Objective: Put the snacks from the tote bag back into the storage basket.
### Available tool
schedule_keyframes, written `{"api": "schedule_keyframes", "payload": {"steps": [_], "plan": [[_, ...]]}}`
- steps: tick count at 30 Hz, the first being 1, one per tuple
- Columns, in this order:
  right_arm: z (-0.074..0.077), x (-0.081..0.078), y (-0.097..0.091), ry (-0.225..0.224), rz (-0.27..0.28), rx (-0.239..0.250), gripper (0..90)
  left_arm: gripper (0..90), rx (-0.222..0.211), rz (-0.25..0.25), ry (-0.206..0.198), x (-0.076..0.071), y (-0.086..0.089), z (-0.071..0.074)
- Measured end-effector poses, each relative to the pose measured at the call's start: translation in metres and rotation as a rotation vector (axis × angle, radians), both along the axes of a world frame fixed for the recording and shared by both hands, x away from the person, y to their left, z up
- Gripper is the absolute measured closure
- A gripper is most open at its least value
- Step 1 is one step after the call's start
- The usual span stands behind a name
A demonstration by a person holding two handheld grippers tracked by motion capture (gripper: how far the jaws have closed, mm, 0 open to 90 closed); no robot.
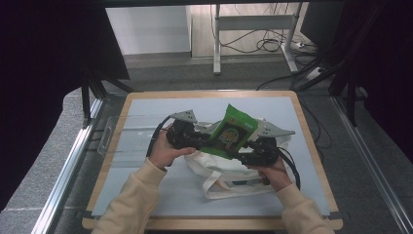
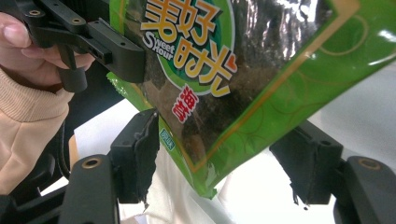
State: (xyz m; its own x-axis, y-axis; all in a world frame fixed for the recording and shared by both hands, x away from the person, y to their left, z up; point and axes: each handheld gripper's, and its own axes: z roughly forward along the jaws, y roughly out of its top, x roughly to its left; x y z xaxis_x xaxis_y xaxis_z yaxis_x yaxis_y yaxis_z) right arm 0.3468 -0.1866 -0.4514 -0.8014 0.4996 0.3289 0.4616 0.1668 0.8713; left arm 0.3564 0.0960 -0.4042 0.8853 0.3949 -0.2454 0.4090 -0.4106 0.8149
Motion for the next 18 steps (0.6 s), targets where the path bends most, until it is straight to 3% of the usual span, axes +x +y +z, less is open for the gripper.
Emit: {"api": "schedule_keyframes", "payload": {"steps": [7, 13, 18], "plan": [[-0.0033, 0.0004, 0.0054, 0.004, 0.023, 0.003, 44.0, 72.3, -0.004, -0.013, 0.001, 0.0002, -0.0023, -0.0010], [-0.0018, 0.0015, 0.0008, -0.013, 0.045, 0.043, 53.1, 71.6, -0.034, -0.028, 0.010, 0.0025, 0.0034, -0.0036], [-0.0009, 0.0014, -0.0012, -0.030, 0.074, 0.028, 62.4, 68.4, -0.007, -0.020, -0.009, 0.0020, 0.0043, -0.0080]]}}
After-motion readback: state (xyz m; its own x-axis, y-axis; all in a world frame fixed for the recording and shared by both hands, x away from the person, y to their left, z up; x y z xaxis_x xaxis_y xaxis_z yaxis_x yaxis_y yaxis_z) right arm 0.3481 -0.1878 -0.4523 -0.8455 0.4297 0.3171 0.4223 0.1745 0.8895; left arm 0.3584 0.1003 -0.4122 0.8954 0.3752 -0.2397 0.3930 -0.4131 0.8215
